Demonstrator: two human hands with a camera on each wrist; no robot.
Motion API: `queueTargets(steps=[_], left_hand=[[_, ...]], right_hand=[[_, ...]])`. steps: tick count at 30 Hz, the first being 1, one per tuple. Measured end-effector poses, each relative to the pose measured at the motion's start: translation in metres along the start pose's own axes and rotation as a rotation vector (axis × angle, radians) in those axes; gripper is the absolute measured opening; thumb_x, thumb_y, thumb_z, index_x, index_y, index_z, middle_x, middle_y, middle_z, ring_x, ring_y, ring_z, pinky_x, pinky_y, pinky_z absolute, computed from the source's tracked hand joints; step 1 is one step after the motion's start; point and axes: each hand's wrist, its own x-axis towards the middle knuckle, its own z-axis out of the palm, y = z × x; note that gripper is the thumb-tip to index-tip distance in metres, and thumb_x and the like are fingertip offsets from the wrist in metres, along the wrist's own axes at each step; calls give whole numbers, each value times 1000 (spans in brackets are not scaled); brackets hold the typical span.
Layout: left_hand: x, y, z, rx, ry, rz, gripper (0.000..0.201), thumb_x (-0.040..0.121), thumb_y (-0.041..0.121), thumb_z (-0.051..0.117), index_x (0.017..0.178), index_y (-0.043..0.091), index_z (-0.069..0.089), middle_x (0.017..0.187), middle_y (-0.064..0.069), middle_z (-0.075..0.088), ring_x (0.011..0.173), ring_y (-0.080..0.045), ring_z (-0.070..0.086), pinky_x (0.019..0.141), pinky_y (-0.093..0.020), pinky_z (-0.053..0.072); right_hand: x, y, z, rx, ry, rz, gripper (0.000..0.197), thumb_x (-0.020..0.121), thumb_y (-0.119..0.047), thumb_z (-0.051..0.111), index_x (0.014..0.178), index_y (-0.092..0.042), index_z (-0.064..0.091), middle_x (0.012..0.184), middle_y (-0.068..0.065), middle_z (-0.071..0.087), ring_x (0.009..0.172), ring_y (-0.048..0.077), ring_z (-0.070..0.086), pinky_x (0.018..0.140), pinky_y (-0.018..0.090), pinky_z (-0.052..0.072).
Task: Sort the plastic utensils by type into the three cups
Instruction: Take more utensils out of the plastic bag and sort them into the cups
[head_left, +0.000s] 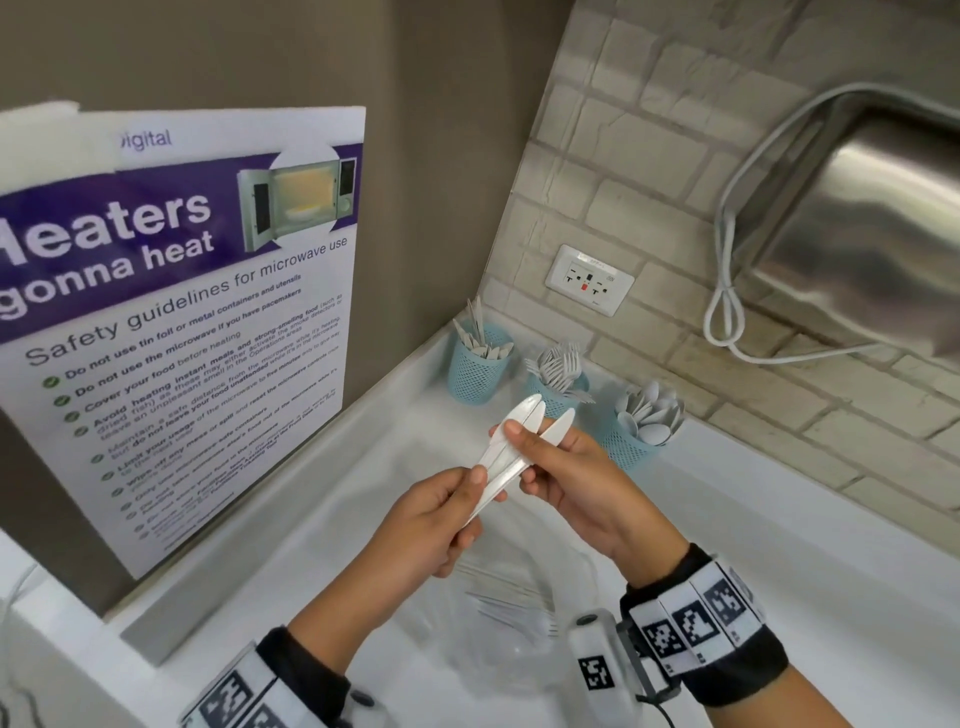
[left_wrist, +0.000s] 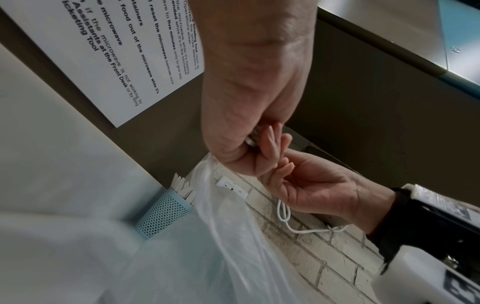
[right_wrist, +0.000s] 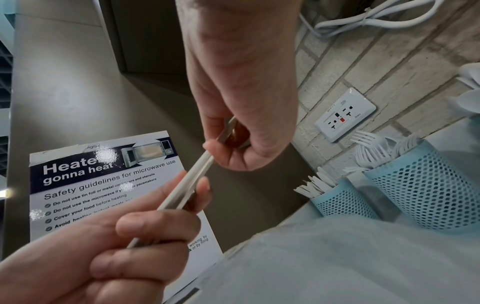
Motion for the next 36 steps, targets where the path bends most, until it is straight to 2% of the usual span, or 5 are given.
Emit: queueTargets(steps=[9,13,25,30,36], left_hand=[[-1,3,-3,25,71,38,47,91,49,46,80,11,71,44,1,41,39,-9,34,40,-18,28],[-1,4,-4,52,50,25,49,90,53,44,76,13,71,44,2,38,40,-10,32,41,-19,28],[7,-2,-10,-78,194,114,24,93,35,54,96,13,61,58,2,51,43,-9,34,42,-21,29],[11,-5,-19,-92,365,139,12,93,31,55,101,21,56,62,7,57,45,-9,41,44,-21,37],[16,-10,-20,5,373,160,5,93,21,57,91,18,61,70,2,59,50,-7,47,52,-20,40]], right_hand=[[1,0,-3,10,130,-26,32,89,-25,64,101,5,68,61,1,54,49,7,45,51,16,44],[0,-2,-3,42,89,-26,24,92,-22,60,112,-13,70,70,-3,57,50,5,43,53,15,44],[5,-4,-13,51,163,-63,28,93,-21,58,109,0,67,58,-5,55,52,7,45,48,15,42],[14,-10,-29,135,311,-160,24,93,-18,60,109,-2,67,72,-1,61,54,6,52,53,14,50],[29,-8,-44,235,380,-213,25,93,-18,59,113,-5,68,90,2,69,68,7,61,69,17,57]])
